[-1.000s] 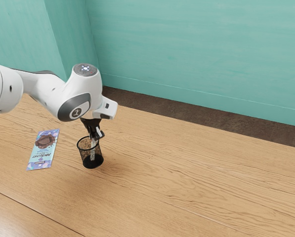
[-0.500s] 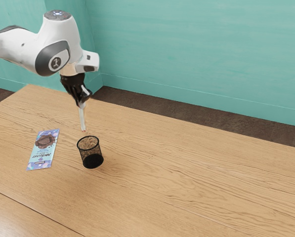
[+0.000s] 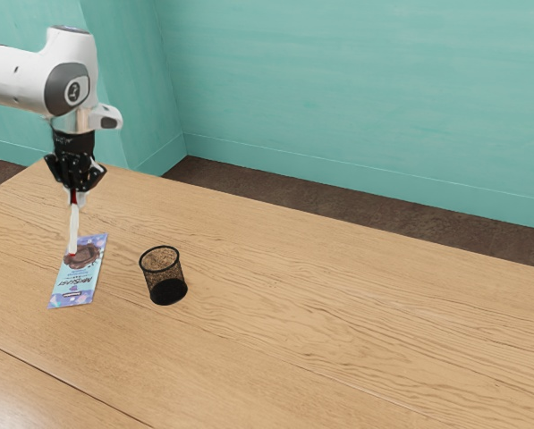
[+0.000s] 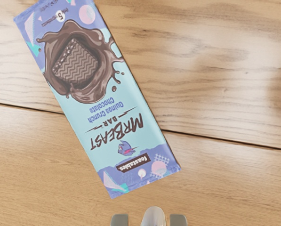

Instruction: Take the marker out of the pen holder and place it to the left of the pen holder.

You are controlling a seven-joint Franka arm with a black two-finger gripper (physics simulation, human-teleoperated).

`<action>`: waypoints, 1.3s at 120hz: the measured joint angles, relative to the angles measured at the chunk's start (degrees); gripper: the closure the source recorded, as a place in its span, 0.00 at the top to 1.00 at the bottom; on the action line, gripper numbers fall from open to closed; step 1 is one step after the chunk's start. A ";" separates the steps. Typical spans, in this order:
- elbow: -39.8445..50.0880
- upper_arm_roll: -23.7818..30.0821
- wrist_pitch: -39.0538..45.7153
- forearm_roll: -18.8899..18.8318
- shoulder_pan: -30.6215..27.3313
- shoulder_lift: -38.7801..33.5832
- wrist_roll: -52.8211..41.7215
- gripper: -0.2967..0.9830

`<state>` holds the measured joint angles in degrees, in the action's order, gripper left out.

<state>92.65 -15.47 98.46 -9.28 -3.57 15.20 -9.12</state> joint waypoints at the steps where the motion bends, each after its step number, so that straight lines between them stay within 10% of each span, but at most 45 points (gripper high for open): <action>1: -0.59 0.03 -0.09 0.15 -0.17 0.52 -0.11 0.16; 77: -22.73 1.58 -2.35 9.88 -4.06 26.69 -7.94 0.16; 110: -22.67 1.60 -1.34 11.80 -3.81 26.44 -10.60 0.57; 128: -19.38 1.26 -0.05 12.30 -1.26 19.62 -11.92 0.67; 156: 8.82 1.34 9.89 10.72 14.30 -10.24 -13.88 0.74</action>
<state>101.47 -14.13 108.36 1.44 10.73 4.96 -23.00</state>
